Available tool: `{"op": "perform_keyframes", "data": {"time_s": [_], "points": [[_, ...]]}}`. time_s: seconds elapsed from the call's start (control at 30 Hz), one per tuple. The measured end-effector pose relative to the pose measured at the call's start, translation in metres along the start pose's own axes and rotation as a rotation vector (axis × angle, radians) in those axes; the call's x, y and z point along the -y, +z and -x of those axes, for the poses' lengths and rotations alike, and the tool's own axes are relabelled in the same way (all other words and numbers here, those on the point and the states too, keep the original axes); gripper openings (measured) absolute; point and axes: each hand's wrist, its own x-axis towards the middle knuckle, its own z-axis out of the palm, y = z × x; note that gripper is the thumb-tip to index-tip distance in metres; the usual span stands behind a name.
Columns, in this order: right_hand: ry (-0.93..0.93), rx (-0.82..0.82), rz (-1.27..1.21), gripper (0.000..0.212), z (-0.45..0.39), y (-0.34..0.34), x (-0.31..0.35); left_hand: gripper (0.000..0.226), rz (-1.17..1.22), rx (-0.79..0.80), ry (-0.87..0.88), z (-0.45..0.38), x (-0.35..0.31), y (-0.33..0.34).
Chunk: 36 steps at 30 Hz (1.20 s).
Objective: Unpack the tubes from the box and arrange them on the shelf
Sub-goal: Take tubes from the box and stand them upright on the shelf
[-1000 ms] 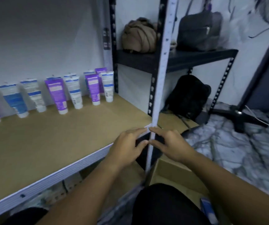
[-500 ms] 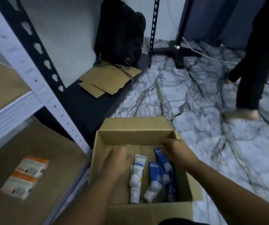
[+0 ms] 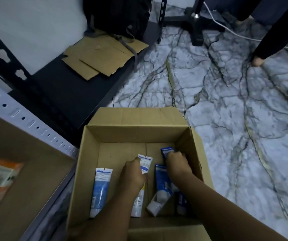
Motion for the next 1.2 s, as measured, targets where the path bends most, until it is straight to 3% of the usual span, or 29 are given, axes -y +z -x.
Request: {"op": "perform_keyframes", "data": {"time_s": [0.3, 0.47, 0.73, 0.9, 1.2], "points": [[0.043, -0.031, -0.069, 0.022, 0.016, 0.004, 0.008, 0.061, 0.133, -0.126, 0.017, 0.016, 0.005, 0.000], [0.041, -0.154, -0.244, 0.016, 0.037, -0.009, 0.008, 0.081, 0.177, -0.216, 0.054, 0.033, 0.007, -0.022], [-0.137, -0.380, -0.614, 0.026, 0.091, -0.057, 0.029, 0.077, 0.333, -0.440, 0.197, 0.077, -0.007, -0.083], [-0.252, -0.400, -0.696, 0.030, 0.128, -0.103, 0.051, 0.064, 0.406, -0.579, 0.264, 0.122, -0.016, -0.131], [-0.479, -0.543, -0.759, 0.044, 0.217, -0.195, 0.109, 0.068, 0.478, -0.864, 0.394, 0.228, -0.036, -0.233]]}}
